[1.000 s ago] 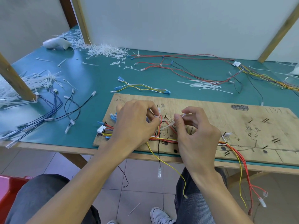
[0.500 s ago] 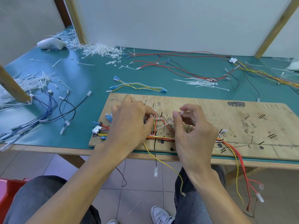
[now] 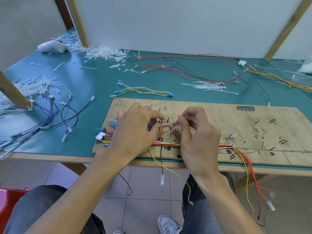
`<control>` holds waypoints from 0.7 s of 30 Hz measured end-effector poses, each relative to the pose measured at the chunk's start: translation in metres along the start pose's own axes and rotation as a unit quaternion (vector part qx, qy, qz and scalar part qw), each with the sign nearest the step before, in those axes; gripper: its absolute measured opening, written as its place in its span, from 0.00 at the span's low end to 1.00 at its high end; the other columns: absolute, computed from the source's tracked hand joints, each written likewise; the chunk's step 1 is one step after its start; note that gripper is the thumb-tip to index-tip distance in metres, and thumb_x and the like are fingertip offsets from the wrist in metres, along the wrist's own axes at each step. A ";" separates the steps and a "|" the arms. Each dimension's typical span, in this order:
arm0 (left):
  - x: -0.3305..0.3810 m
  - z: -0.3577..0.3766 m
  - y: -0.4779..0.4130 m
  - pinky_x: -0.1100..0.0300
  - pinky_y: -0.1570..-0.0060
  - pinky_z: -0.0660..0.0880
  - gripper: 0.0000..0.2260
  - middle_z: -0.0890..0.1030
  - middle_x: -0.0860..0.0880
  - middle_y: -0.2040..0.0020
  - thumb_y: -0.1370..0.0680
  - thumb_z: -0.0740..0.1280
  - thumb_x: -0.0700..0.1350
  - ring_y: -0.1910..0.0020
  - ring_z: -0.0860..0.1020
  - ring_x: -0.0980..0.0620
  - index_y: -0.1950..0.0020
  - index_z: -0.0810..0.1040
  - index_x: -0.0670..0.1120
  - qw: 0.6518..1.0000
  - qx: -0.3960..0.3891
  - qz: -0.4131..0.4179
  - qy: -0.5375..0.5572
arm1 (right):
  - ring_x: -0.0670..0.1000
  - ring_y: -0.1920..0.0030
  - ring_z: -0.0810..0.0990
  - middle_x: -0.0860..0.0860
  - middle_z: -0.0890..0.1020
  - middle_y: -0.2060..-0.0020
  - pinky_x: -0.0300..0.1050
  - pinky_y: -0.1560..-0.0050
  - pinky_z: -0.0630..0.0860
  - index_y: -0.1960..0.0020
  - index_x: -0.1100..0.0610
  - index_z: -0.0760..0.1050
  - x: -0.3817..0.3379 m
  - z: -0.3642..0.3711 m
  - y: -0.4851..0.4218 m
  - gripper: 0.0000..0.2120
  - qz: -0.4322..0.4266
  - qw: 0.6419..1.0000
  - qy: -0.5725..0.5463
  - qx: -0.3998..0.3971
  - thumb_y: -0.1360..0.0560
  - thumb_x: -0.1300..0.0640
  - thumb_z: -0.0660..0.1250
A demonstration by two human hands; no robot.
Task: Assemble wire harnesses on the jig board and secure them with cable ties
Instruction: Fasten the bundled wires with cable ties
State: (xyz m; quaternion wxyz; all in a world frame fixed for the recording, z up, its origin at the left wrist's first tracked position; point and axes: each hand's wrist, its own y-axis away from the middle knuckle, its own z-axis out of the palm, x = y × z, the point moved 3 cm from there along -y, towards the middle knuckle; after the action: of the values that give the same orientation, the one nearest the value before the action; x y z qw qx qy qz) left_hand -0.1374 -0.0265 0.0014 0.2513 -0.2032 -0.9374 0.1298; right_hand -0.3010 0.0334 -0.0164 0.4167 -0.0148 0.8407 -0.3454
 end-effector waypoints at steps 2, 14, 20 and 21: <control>0.001 0.001 0.000 0.42 0.47 0.73 0.10 0.80 0.59 0.54 0.21 0.70 0.51 0.46 0.74 0.52 0.42 0.85 0.61 1.000 -0.005 0.005 -0.009 | 0.51 0.55 0.85 0.43 0.84 0.59 0.59 0.52 0.79 0.43 0.49 0.72 0.000 0.002 0.000 0.04 -0.009 1.000 0.006 -0.023 0.14 0.56 0.66; -0.001 0.000 -0.006 0.41 0.46 0.73 0.09 0.81 0.62 0.52 0.23 0.73 0.52 0.44 0.72 0.54 0.44 0.85 0.63 0.999 -0.024 -0.025 -0.005 | 0.52 0.60 0.80 0.40 0.80 0.61 0.57 0.46 0.76 0.44 0.46 0.66 -0.002 0.013 -0.001 0.05 -0.046 0.991 0.032 -0.119 0.12 0.56 0.58; 0.000 -0.001 -0.007 0.42 0.46 0.72 0.10 0.80 0.63 0.52 0.23 0.73 0.51 0.44 0.71 0.55 0.45 0.85 0.63 0.999 -0.035 -0.027 -0.018 | 0.53 0.62 0.78 0.41 0.81 0.59 0.60 0.44 0.75 0.44 0.46 0.66 -0.001 0.015 -0.001 0.07 -0.036 0.991 0.044 -0.121 0.12 0.59 0.58; 0.000 -0.001 -0.007 0.42 0.46 0.72 0.09 0.80 0.63 0.52 0.23 0.73 0.51 0.44 0.71 0.55 0.45 0.85 0.63 0.999 -0.036 -0.026 -0.019 | 0.53 0.61 0.78 0.41 0.82 0.59 0.61 0.44 0.75 0.44 0.46 0.66 -0.001 0.015 -0.001 0.08 -0.035 0.991 0.044 -0.121 0.12 0.59 0.58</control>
State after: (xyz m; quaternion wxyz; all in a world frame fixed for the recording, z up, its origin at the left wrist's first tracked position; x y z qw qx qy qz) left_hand -0.1393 -0.0331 0.0045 0.2293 -0.1850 -0.9510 0.0934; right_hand -0.2901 0.0248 -0.0215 0.3621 -0.0793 0.8927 -0.2563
